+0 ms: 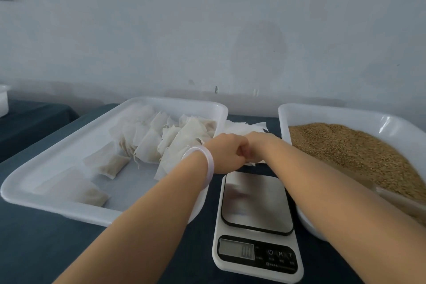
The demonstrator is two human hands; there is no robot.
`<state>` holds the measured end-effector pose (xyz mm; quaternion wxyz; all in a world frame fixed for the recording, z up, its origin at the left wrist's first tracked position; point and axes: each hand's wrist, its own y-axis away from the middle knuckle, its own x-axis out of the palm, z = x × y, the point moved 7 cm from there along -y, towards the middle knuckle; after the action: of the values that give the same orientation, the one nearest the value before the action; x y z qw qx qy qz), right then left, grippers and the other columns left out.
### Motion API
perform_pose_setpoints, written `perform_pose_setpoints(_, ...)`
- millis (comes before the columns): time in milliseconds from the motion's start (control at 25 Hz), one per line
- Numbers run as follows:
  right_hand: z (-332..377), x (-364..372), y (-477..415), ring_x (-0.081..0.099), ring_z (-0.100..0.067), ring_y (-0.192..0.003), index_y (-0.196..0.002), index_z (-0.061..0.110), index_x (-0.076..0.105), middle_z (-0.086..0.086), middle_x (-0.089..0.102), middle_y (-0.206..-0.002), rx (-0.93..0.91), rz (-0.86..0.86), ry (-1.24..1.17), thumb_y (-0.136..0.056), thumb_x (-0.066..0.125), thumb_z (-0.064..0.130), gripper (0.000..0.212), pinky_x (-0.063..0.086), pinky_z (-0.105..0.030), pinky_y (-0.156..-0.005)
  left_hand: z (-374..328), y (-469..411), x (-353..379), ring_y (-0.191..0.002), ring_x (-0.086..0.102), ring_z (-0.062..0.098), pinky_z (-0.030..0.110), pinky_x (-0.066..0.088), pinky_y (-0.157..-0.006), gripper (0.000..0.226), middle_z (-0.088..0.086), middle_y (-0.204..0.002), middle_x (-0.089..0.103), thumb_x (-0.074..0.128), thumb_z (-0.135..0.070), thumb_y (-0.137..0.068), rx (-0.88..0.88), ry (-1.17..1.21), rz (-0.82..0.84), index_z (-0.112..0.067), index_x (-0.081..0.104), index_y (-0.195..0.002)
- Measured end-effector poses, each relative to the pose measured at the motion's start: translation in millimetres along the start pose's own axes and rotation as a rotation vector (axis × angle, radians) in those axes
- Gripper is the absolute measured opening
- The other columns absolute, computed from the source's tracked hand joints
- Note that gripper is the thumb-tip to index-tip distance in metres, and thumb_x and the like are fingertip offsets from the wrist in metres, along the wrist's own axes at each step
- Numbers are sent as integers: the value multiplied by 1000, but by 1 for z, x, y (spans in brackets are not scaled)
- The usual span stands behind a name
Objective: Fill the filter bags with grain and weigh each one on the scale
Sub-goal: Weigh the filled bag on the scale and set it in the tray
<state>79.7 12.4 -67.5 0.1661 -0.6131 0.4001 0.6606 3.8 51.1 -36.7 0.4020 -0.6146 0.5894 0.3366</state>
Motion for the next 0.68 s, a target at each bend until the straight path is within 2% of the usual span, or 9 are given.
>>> perform_pose_setpoints(80, 1, 5, -3, 51, -19, -88, -92, 23, 59, 1, 61, -93, 18, 20, -36, -89, 49, 27, 11, 38, -29, -77, 2, 0, 2, -85, 55, 15, 20, 41, -76, 15, -6, -86, 61, 56, -12, -82, -9, 23, 4, -26, 60, -86)
perform_pose_setpoints(160, 1, 3, -3, 52, -23, -107, -111, 18, 58, -2, 61, -116, 51, -52, 11, -91, 47, 25, 23, 37, -31, -82, 3, 0, 2, -85, 57, 14, 21, 44, -78, 19, -9, -82, 60, 56, -10, -81, -13, 49, 0, -28, 59, -83)
perform_pose_setpoints(240, 0, 0, -1, 48, -26, -119, -120, 13, 54, -5, 55, -126, 79, -97, 19, -93, 44, 24, 30, 38, -33, -89, 2, 0, 0, -86, 60, 15, 23, 48, -80, 22, -8, -81, 63, 53, -8, -81, -26, 80, -8, -29, 59, -80)
perform_pose_setpoints(360, 4, -3, 7, 50, -25, -94, -96, 14, 57, -3, 54, -96, 13, -67, 11, -91, 44, 23, 16, 40, -32, -79, 3, 1, 1, -88, 61, 17, 25, 48, -81, 22, -6, -84, 64, 52, -8, -81, -40, 79, -7, -29, 60, -81)
perform_pose_setpoints(480, 2, -3, 11, 46, -22, -87, -99, 14, 56, 0, 48, -85, -48, -17, 18, -94, 38, 14, 18, 39, -30, -75, 6, 0, 1, -96, 58, 19, 23, 44, -80, 22, -5, -95, 60, 52, -8, -82, -50, 85, -39, -24, 61, -95)
perform_pose_setpoints(520, -2, -8, 14, 48, -22, -84, -98, 13, 55, -1, 48, -83, -30, -39, 10, -94, 37, 13, 18, 40, -30, -73, 7, -1, 0, -105, 55, 22, 23, 41, -83, 29, -4, -106, 55, 53, -8, -82, -42, 83, -70, -21, 57, -107)
perform_pose_setpoints(600, -11, -24, 26, 48, -20, -68, -79, 9, 53, -2, 45, -73, -1, -126, -127, -92, 40, 15, 20, 39, -28, -60, 7, -2, -5, -131, 34, 27, 24, 34, -96, 61, 3, -139, 31, 60, -9, -78, -1, -29, -110, -17, 36, -134)
perform_pose_setpoints(640, -15, -33, 35, 45, -18, -60, -69, 10, 52, -1, 44, -66, -30, -183, -211, -91, 43, 18, 25, 35, -28, -55, 5, -1, -4, -139, 21, 25, 26, 29, -103, 78, 2, -151, 14, 64, -13, -76, 29, -88, -103, -19, 24, -142)
perform_pose_setpoints(680, -18, -39, 47, 42, -16, -55, -62, 12, 52, 1, 43, -60, -77, -225, -277, -89, 47, 19, 28, 33, -27, -52, 1, -1, -3, -141, 17, 22, 26, 26, -106, 88, 0, -155, 9, 69, -17, -75, 57, -114, -87, -21, 18, -146)
